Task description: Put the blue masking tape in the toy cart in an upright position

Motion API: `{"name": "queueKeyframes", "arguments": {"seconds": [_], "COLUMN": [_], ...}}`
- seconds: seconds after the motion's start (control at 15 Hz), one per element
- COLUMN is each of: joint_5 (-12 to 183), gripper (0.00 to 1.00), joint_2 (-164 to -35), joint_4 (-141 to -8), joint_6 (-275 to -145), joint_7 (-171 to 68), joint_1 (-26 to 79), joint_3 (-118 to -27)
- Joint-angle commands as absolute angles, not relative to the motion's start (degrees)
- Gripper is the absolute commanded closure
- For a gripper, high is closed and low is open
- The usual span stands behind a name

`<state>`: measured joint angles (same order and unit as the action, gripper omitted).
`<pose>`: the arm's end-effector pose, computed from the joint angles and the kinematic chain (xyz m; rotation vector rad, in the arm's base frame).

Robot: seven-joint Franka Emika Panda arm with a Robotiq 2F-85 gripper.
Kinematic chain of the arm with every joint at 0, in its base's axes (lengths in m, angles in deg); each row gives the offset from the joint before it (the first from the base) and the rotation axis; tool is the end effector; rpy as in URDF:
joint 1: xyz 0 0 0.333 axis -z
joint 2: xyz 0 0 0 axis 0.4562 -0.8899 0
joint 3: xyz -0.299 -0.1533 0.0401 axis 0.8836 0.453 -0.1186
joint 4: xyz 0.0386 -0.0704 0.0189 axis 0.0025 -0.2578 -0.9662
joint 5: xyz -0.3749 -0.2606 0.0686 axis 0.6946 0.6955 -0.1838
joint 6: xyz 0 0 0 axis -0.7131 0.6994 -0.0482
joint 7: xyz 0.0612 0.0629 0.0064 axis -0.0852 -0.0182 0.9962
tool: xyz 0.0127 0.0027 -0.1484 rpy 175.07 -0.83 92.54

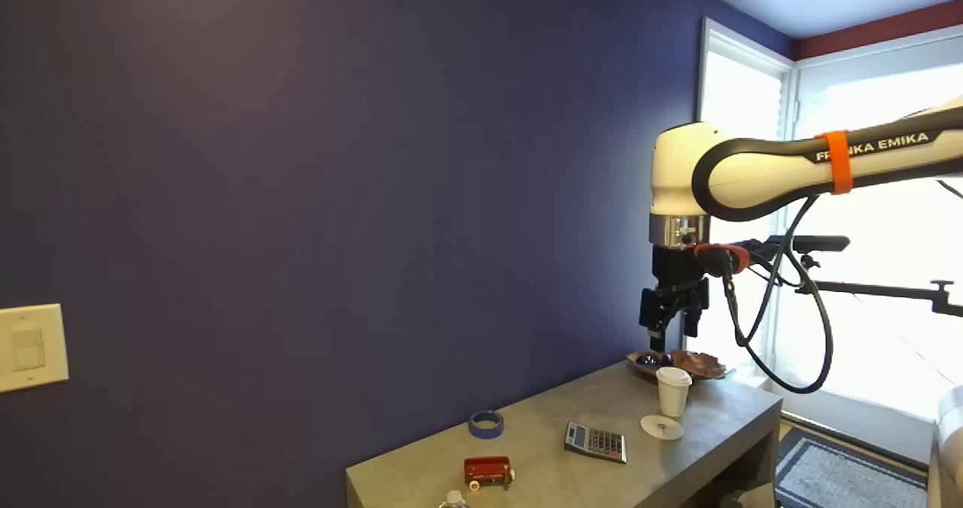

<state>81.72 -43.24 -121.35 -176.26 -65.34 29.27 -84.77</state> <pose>0.3982 0.0452 0.5026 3.0406 -0.3848 0.0580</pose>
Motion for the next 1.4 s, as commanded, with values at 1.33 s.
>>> {"name": "queueKeyframes", "arguments": {"seconds": [1.33], "joint_5": [84.0], "gripper": [0.00], "joint_2": [-76.7], "joint_4": [-106.0], "joint_6": [-201.9], "joint_7": [-36.5], "joint_1": [25.0], "joint_3": [-79.9]}}
